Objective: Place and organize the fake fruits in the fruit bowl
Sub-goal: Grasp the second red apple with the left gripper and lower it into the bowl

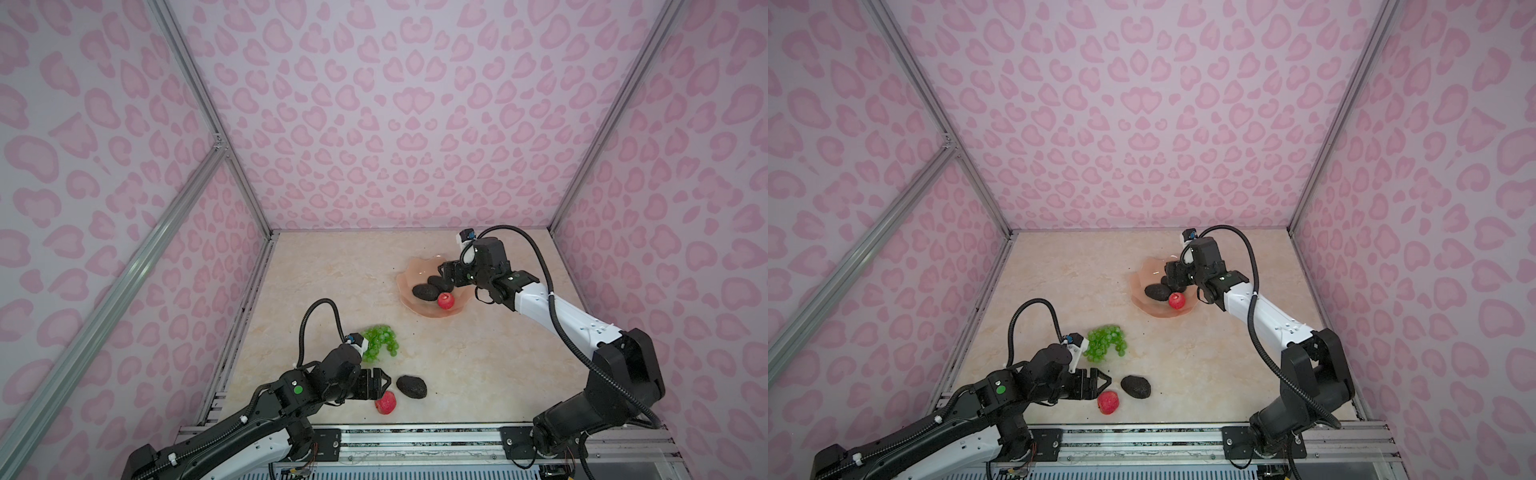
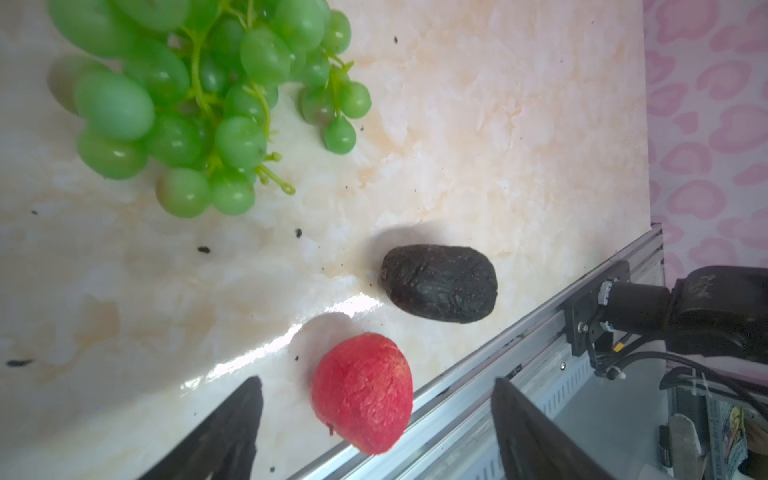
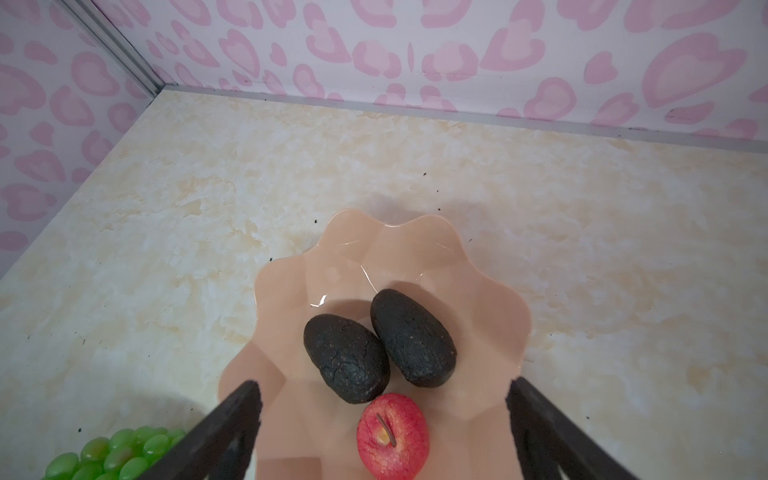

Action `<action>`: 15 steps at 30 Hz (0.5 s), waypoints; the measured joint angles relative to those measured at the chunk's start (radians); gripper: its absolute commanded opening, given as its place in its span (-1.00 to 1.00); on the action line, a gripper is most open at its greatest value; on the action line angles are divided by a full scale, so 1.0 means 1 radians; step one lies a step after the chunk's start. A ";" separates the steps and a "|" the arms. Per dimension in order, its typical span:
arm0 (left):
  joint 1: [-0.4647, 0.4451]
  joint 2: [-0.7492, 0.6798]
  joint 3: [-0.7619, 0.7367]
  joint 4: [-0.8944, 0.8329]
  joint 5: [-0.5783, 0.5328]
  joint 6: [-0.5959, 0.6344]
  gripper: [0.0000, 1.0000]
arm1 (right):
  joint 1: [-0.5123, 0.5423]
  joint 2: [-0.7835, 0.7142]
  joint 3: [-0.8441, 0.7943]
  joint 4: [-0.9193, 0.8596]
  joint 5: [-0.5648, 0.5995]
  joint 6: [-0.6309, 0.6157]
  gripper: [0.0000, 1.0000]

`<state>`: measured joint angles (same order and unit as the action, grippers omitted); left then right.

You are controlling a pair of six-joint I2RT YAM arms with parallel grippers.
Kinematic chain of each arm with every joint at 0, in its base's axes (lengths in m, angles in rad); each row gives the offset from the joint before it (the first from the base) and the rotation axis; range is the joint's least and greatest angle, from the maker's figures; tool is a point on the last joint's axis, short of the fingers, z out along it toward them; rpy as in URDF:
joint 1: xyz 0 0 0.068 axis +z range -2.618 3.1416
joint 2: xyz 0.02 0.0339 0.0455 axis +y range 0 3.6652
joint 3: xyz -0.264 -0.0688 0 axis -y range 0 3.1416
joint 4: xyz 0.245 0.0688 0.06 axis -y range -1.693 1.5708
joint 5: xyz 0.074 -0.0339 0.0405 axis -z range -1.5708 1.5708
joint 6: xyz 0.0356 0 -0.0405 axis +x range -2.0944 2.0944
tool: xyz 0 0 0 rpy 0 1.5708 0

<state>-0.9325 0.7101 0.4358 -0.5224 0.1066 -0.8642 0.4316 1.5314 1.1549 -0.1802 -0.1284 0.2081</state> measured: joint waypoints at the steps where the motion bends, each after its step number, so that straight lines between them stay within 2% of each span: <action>1: -0.018 0.004 -0.009 -0.006 -0.003 -0.006 0.74 | 0.000 -0.010 -0.009 -0.001 0.000 0.003 0.88; 10: -0.105 0.099 -0.033 0.027 -0.044 -0.044 0.73 | -0.003 -0.029 -0.059 -0.002 0.006 0.017 0.89; 15: -0.134 0.159 -0.039 0.082 -0.051 -0.054 0.59 | -0.006 -0.029 -0.074 -0.003 0.016 0.022 0.89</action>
<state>-1.0660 0.8688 0.3965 -0.4404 0.0559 -0.9184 0.4252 1.5024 1.0805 -0.1829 -0.1120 0.2302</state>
